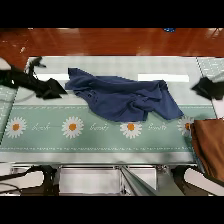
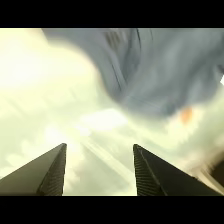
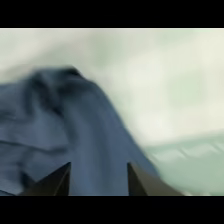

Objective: Fold the shirts.

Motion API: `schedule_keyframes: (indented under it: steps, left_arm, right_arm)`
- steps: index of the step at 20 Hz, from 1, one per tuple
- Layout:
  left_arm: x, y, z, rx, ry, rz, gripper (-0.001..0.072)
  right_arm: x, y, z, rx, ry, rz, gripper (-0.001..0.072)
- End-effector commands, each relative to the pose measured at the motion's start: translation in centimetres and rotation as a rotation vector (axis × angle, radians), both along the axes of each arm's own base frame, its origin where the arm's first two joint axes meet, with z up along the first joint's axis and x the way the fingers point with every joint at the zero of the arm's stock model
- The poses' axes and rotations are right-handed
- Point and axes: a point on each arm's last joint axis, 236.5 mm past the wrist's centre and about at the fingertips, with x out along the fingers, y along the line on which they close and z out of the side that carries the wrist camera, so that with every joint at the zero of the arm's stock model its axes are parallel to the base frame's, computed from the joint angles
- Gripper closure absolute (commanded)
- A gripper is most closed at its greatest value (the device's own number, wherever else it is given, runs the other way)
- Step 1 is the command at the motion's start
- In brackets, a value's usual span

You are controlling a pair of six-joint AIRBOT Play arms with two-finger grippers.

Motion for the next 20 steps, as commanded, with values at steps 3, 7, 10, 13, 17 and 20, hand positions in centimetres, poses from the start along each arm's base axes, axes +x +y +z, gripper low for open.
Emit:
schedule_keyframes:
  steps: [3,7,10,13,17,20]
  left_arm:
    - [-9.8,-8.8,-4.4,-0.222,0.127,0.086,0.0199]
    - [-10.4,-13.7,-7.5,-0.209,0.136,0.152,0.0199]
    - [-10.0,-17.2,-8.1,-0.230,0.135,0.209,0.0201]
    - [-8.0,-19.0,-7.9,-0.259,0.104,0.345,0.0202]
    - [-7.8,-21.4,-8.9,-0.240,0.102,0.397,0.0203]
    - [-8.6,-23.7,-10.0,-0.235,0.161,0.356,0.0231]
  right_arm:
    - [-8.2,1.1,-4.5,0.012,-0.001,-0.138,0.0304]
    - [-8.8,4.3,-3.8,0.100,-0.070,-0.109,0.0304]
    - [-9.2,4.8,-3.9,0.111,-0.056,-0.091,0.0304]
    - [-9.3,5.0,-3.9,0.117,-0.053,-0.085,0.0304]
    - [-9.2,5.0,-3.8,0.117,-0.055,-0.086,0.0304]
    - [-9.2,5.1,-3.8,0.119,-0.056,-0.083,0.0304]
